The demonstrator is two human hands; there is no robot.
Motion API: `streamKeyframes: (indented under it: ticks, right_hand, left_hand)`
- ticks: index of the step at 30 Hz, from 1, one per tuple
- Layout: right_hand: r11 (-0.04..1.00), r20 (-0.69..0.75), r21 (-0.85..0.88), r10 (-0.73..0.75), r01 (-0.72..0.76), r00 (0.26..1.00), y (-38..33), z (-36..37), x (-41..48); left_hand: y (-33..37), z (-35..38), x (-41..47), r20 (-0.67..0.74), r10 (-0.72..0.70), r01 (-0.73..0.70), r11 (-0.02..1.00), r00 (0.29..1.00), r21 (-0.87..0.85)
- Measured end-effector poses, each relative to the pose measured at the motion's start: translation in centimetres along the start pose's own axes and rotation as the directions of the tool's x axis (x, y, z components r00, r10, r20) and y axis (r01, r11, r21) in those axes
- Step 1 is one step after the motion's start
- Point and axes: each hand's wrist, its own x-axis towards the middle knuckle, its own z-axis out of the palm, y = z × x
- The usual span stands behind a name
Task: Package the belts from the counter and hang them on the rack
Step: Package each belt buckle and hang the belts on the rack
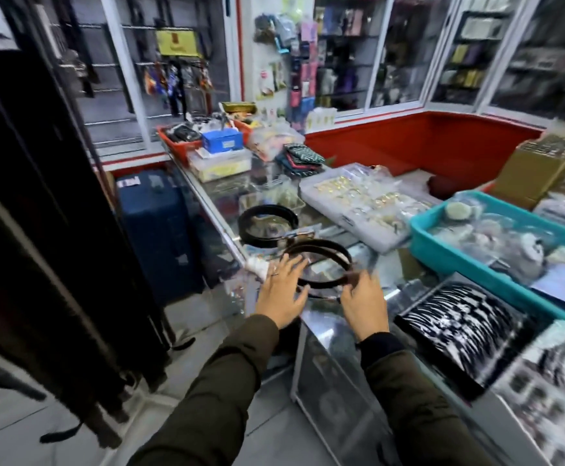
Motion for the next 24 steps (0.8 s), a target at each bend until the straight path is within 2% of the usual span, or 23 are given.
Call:
streamKeyframes:
  ticks: [2, 4, 5, 7, 9, 10, 13, 15, 17, 20, 24]
  right_hand:
    - [0.982, 0.184, 0.104, 0.136, -0.157, 0.973, 1.4, -0.7, 0.2]
    - [0.887, 0.405, 0.245, 0.272, -0.390, 0.873, 1.9, -0.8, -0.1]
    - [0.793, 0.493, 0.348, 0.299, -0.500, 0.817, 1.9, -0.6, -0.2]
    - [0.525, 0.597, 0.555, 0.289, -0.645, 0.748, 1.6, -0.1, -0.3]
    - [0.296, 0.642, 0.663, 0.249, -0.688, 0.725, 1.7, 0.7, 0.1]
    - [0.238, 0.633, 0.696, 0.244, -0.678, 0.735, 1.6, 1.2, 0.3]
    - [0.183, 0.521, 0.800, 0.263, -0.572, 0.812, 1.3, 2.3, 0.3]
    - [0.219, 0.398, 0.861, 0.273, -0.459, 0.876, 1.3, 2.6, 0.4]
    - [0.267, 0.286, 0.902, 0.219, -0.339, 0.933, 1.3, 2.6, 0.4]
    - [0.260, 0.199, 0.939, 0.120, -0.224, 0.973, -0.5, 1.6, 0.4]
    - [0.284, 0.114, 0.953, -0.017, -0.105, 0.993, -4.6, 0.3, 0.6]
  left_hand:
    - [1.1, 1.0, 1.6, 0.193, 0.038, -0.068, 0.987, 0.980, 0.146]
    - [2.0, 1.6, 2.8, 0.323, 0.012, -0.106, 0.956, 0.946, 0.274]
    - [2.4, 1.8, 3.2, 0.366, -0.011, -0.113, 0.942, 0.931, 0.317]
    - [3.0, 2.2, 3.8, 0.395, -0.028, -0.108, 0.942, 0.918, 0.319]
    - [3.3, 2.5, 3.8, 0.350, 0.002, -0.093, 0.965, 0.937, 0.244]
    - [3.4, 2.5, 3.6, 0.311, 0.017, -0.086, 0.974, 0.950, 0.210]
    - [3.5, 2.8, 2.8, 0.184, 0.021, -0.039, 0.995, 0.983, 0.094]
    - [3.6, 2.9, 2.2, 0.095, -0.002, 0.004, 1.000, 0.995, -0.016]
    - [3.7, 2.3, 1.7, -0.032, -0.024, 0.019, 0.991, 0.999, -0.130]
    - [3.7, 0.5, 1.2, -0.226, -0.033, -0.022, 0.971, 0.973, -0.237]
    - [3.4, -2.7, 0.3, -0.433, -0.112, -0.034, 0.949, 0.894, -0.315]
